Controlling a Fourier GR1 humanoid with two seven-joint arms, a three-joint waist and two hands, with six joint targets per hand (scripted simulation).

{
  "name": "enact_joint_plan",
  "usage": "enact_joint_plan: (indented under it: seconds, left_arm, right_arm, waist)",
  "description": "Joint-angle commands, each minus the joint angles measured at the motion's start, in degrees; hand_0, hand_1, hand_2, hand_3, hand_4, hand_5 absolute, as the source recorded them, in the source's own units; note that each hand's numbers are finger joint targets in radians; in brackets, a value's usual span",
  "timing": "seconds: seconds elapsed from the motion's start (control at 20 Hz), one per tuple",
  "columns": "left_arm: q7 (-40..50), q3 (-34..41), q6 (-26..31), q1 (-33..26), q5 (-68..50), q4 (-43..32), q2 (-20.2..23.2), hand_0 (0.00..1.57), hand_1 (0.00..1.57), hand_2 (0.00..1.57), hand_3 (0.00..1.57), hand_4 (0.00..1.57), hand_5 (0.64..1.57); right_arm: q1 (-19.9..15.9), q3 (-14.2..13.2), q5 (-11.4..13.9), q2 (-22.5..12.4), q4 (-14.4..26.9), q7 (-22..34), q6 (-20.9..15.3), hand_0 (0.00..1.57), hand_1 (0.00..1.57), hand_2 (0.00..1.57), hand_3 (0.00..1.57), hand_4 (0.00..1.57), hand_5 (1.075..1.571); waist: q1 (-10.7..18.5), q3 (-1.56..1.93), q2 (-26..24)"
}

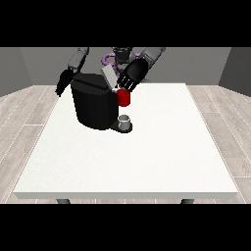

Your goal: Insert the coffee pod into the coffee machine and close the lid

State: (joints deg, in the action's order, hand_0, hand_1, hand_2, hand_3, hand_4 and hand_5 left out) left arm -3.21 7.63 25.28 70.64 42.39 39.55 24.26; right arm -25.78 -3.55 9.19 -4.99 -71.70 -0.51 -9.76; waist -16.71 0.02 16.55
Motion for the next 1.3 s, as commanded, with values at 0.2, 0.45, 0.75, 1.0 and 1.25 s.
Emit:
enact_joint_plan:
  seconds: [0.2, 0.45, 0.75, 1.0, 1.25]
  left_arm:
    - [-1.12, -0.04, -1.66, 0.8, 0.58, -1.45, -0.61, 1.19, 1.19, 1.25, 1.2, 0.42, 1.571]
    - [-1.13, -0.34, 0.81, 0.4, 0.17, -1.77, -0.95, 1.2, 1.2, 1.26, 1.2, 0.41, 1.571]
    - [-2.73, -0.41, -1.48, 1.54, 1.11, -1.39, 0.06, 1.21, 1.21, 1.24, 1.21, 0.36, 1.571]
    - [-4.69, 0.01, -2.51, 3.33, 1.88, -2.3, 2.71, 1.19, 1.19, 1.21, 1.17, 0.36, 1.571]
    - [-2.43, -1.69, -5.94, 4.33, 4.83, -2.68, 1.68, 1.21, 1.21, 1.23, 1.13, 0.0, 1.571]
  right_arm:
    - [-1.87, 0.01, -0.19, 0.93, -0.89, 1.34, -0.86, 0.0, 0.0, 0.0, 0.0, 0.1, 1.571]
    - [1.64, -0.11, 0.36, 1.39, 1.13, -2.12, -1.76, 0.0, 0.0, 0.0, 0.0, 0.0, 1.571]
    - [-0.68, -1.36, -0.34, -0.2, 1.31, -0.59, -0.87, 0.0, 0.0, 0.0, 0.0, 0.0, 1.571]
    - [-2.78, -0.6, 0.24, 0.54, -0.42, 1.48, -1.79, 0.0, 0.0, 0.0, 0.0, 0.0, 1.571]
    - [-3.07, 0.68, 1.23, 0.78, -1.06, 1.92, -1.83, 0.0, 0.0, 0.0, 0.0, 0.0, 1.571]
  waist:
    - [-0.33, -0.01, 1.33]
    - [1.2, 0.01, -0.51]
    - [1.34, 0.01, 0.71]
    - [0.38, 0.0, 2.77]
    - [-1.9, 0.0, 3.02]
